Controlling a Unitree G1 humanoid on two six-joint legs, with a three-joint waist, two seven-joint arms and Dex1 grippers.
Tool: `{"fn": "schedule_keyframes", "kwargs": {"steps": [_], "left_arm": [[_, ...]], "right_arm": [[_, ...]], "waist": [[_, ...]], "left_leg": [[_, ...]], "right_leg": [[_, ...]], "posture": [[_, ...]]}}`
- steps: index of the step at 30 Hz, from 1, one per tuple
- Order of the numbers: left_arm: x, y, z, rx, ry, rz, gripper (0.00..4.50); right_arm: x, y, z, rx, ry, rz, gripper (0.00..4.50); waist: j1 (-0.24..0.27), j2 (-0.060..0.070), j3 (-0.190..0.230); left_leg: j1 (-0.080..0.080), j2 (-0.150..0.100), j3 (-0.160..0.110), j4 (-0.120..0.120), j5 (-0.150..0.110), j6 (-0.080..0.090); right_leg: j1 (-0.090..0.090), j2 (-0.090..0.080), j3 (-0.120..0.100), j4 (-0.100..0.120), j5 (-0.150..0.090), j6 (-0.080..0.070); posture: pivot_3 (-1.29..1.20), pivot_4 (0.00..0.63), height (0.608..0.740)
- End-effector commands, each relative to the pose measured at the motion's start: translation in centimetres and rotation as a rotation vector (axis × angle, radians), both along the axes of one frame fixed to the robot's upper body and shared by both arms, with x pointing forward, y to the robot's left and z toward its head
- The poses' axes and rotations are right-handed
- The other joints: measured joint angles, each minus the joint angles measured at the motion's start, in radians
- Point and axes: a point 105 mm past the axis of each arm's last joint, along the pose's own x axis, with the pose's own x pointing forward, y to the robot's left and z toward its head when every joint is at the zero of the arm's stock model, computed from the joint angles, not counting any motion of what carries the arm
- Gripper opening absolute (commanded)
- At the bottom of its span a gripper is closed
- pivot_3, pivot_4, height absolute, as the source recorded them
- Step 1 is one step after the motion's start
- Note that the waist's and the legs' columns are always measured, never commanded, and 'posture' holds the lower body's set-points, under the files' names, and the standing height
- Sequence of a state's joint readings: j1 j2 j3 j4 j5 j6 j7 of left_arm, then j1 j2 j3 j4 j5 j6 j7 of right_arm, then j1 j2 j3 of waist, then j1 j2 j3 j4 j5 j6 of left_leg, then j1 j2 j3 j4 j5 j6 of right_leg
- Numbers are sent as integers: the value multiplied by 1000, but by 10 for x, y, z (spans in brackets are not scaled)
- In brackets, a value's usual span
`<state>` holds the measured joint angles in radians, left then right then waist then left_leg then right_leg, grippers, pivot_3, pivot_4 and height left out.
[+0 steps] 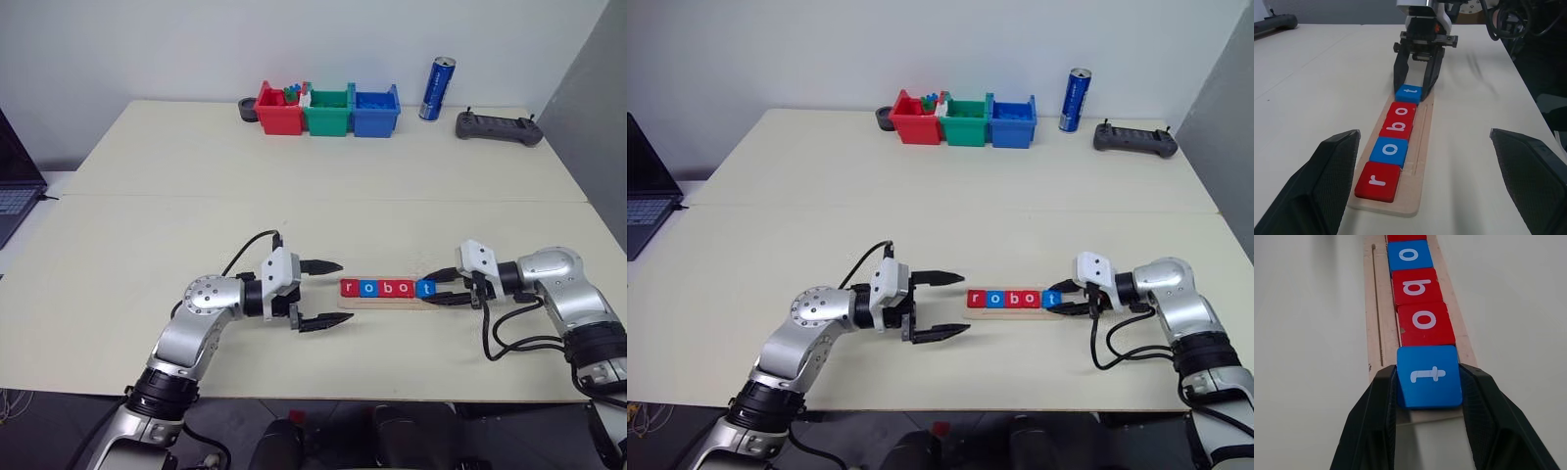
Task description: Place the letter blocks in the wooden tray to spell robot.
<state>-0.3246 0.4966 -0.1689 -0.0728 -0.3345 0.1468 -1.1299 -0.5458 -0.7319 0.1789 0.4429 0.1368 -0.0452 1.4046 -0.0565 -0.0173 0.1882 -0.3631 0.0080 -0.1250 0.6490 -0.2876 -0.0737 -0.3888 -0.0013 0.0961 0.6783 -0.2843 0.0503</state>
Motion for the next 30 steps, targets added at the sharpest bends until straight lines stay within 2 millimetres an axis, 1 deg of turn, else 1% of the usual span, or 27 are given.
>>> {"fn": "schedule_keyframes", "kwargs": {"steps": [1, 4, 6, 8, 9, 13, 20, 30], "left_arm": [[-5, -2, 9, -22, -35, -11, 4500], [-6, -2, 9, -24, -33, -11, 4500], [-6, -3, 10, -25, -32, -10, 4500], [-6, -3, 10, -27, -31, -11, 4500], [-6, -4, 10, -28, -31, -13, 4500], [-6, -5, 9, -28, -27, -21, 4500], [-4, -6, 9, -28, -27, -25, 4500], [-2, -8, 10, -30, -31, -29, 4500]], "right_arm": [[1, 2, 9, -4, -26, 31, 1459], [0, -2, 8, -12, -15, 25, 1459], [2, -3, 9, -4, -12, 8, 2187], [6, -3, 13, 9, -21, -10, 2763], [8, -3, 15, 11, -28, -15, 3151], [11, -5, 18, 11, -41, -25, 4472], [13, -4, 24, 27, -57, -39, 4472], [17, -5, 27, 26, -110, -62, 4472]], "waist": [[0, 0, 0], [0, 0, 0], [0, 0, 0], [0, 0, 0], [0, 0, 0], [0, 0, 0], [0, 0, 0], [0, 0, 0]], "left_leg": [[0, 0, 0, 0, 0, 0], [0, 0, 0, 0, 0, 0], [0, 0, 0, 0, 0, 0], [0, 0, 0, 0, 0, 0], [0, 0, 0, 0, 0, 0], [0, 0, 0, 0, 0, 0], [0, 0, 0, 0, 0, 0], [0, 0, 0, 0, 0, 0]], "right_leg": [[0, 0, 0, 0, 0, 0], [0, 0, 0, 0, 0, 0], [0, 0, 0, 0, 0, 0], [0, 0, 0, 0, 0, 0], [0, 0, 0, 0, 0, 0], [0, 0, 0, 0, 0, 0], [0, 0, 0, 0, 0, 0], [0, 0, 0, 0, 0, 0]], "posture": [[0, 150, 740], [0, 150, 740], [0, 150, 740], [0, 150, 740], [0, 150, 740], [0, 150, 740], [0, 150, 740], [0, 150, 740]]}}
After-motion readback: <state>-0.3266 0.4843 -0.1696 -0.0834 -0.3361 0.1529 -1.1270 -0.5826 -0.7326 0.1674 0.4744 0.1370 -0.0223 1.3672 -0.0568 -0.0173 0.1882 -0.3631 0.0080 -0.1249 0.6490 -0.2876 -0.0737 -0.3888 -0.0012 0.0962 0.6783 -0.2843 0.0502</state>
